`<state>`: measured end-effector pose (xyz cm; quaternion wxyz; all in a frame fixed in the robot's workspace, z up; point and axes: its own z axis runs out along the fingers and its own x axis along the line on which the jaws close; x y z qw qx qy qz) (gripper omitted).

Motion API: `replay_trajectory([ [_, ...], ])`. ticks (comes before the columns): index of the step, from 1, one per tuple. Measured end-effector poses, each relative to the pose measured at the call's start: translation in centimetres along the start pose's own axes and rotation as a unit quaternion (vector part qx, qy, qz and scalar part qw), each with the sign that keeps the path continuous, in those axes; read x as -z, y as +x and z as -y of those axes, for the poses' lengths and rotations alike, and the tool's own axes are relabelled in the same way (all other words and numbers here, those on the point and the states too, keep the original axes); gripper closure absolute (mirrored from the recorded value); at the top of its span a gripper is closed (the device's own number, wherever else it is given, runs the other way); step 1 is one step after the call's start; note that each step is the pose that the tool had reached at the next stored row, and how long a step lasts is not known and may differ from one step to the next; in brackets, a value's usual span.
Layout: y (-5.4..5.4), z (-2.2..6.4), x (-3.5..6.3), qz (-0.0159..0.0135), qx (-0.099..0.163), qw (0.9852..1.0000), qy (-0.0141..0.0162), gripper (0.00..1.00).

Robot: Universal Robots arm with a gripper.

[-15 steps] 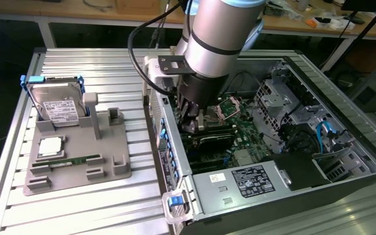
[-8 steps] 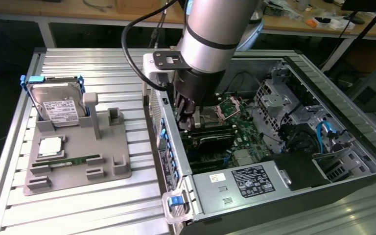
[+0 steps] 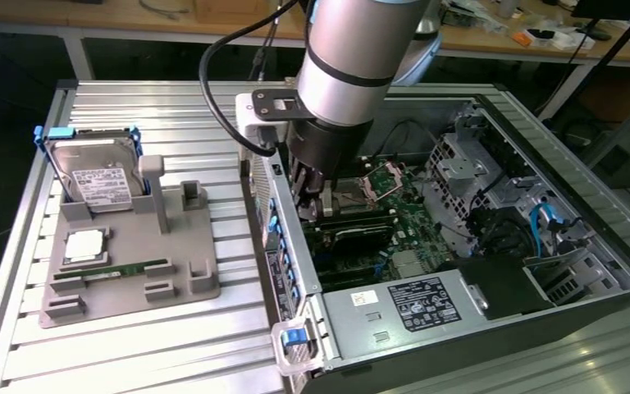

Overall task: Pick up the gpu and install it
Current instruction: 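Press down on the gpu until it lock into place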

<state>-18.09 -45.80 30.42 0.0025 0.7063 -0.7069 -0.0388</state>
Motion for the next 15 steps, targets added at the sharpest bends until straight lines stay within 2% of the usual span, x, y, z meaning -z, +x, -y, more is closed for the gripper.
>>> replay_trajectory([
  [4, -0.04, -0.01, 0.28, 0.0015, 0.0, 1.0, 0.0009, 0.89],
  [10, -0.05, -0.04, 0.67, 0.0005, 0.0, 1.0, 0.0005, 0.89],
  [15, -0.04, 0.66, 0.65, 0.0016, 0.0, 1.0, 0.0005, 0.89],
])
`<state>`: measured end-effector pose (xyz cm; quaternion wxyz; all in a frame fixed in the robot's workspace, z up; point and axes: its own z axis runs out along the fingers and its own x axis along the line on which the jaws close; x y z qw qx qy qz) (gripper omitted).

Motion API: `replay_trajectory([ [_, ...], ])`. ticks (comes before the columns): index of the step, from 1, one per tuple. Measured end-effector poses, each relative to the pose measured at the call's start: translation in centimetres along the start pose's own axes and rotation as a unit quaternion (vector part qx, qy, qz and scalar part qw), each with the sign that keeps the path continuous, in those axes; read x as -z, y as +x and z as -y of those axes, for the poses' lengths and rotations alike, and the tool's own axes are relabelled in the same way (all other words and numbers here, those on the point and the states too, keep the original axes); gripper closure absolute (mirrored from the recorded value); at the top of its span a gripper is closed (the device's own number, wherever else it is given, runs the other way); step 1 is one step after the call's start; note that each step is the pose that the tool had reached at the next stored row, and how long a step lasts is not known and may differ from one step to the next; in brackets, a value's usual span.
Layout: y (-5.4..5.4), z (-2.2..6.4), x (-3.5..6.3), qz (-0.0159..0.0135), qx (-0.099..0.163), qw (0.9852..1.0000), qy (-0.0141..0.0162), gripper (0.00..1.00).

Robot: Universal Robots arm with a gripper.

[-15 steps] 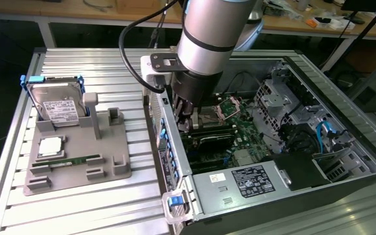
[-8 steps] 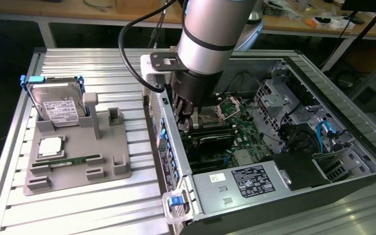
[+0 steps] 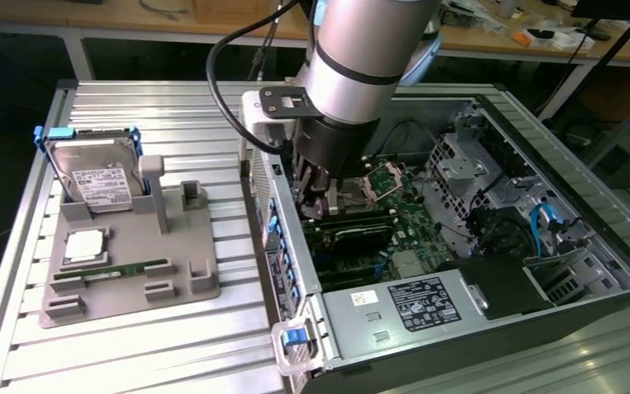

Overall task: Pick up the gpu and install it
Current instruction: 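Press down on the gpu until it lock into place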

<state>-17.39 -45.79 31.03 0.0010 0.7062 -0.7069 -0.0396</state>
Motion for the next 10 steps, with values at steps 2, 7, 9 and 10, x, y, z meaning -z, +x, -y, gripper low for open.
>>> replay_trajectory([
  [2, 0.0, 0.23, -0.05, 0.0003, 0.0, 1.0, 0.0, 0.89],
  [7, 0.0, 0.24, -0.05, 0.0002, 0.0, 1.0, 0.0, 0.89],
  [9, 0.0, 0.24, -0.05, 0.0002, 0.0, 1.0, 0.0, 0.89],
  [10, 0.0, 0.24, -0.05, 0.0002, 0.0, 1.0, 0.0, 0.89],
])
